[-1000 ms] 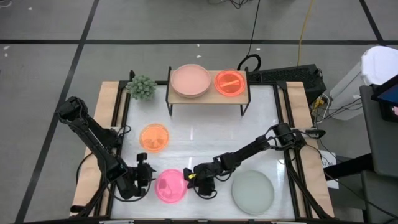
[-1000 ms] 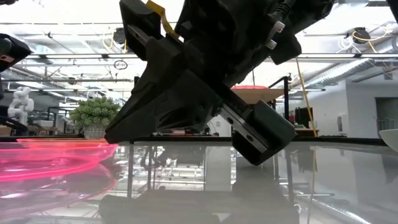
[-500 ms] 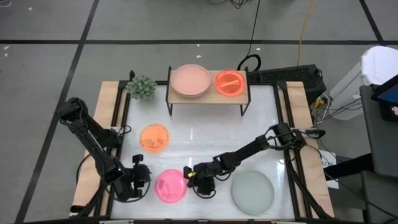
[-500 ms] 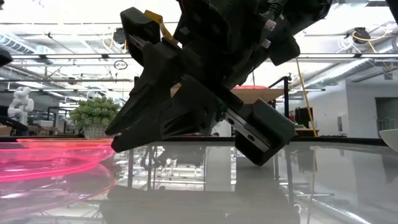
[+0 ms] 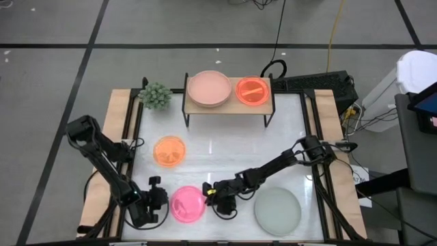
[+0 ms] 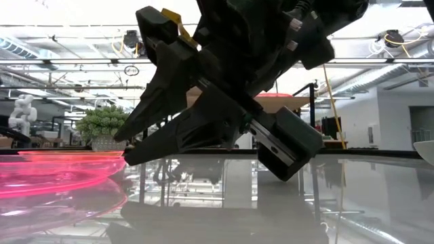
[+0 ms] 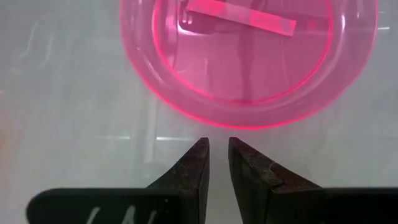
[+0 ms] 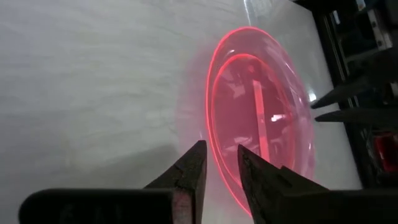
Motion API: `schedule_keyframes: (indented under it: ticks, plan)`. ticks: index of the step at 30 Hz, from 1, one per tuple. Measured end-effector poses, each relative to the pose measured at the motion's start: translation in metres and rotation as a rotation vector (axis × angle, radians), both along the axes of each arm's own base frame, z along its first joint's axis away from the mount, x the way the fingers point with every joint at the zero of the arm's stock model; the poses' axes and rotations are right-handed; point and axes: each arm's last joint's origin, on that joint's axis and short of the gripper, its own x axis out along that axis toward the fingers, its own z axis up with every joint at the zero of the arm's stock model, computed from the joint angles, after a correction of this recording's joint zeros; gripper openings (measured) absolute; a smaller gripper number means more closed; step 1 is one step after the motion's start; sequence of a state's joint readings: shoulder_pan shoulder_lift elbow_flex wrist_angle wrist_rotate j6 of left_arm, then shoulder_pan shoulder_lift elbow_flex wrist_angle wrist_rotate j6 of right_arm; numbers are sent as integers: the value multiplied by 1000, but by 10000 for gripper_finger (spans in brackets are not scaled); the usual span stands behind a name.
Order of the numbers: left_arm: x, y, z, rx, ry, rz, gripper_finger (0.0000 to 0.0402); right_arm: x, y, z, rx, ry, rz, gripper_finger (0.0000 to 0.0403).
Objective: Place and stack plates onto a shelf
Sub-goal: Stack the pink plate on on top of the orange transparent plate
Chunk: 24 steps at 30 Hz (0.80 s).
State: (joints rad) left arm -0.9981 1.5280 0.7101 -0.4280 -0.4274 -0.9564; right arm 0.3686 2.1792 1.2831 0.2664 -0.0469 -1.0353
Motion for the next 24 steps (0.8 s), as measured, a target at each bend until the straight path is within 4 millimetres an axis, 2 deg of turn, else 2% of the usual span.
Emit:
schedule_keyframes:
  ticks: [7, 16, 24]
  plan:
    - [11, -4, -7, -28, -30, 0, 65, -1, 5, 5, -27, -28, -21, 78]
    - [22, -1, -8, -36, -52, 9, 64, -8, 7, 0, -55, 45, -14, 80]
    - [28, 3, -8, -39, -61, 25, 64, -10, 10, -1, -45, 62, -17, 119]
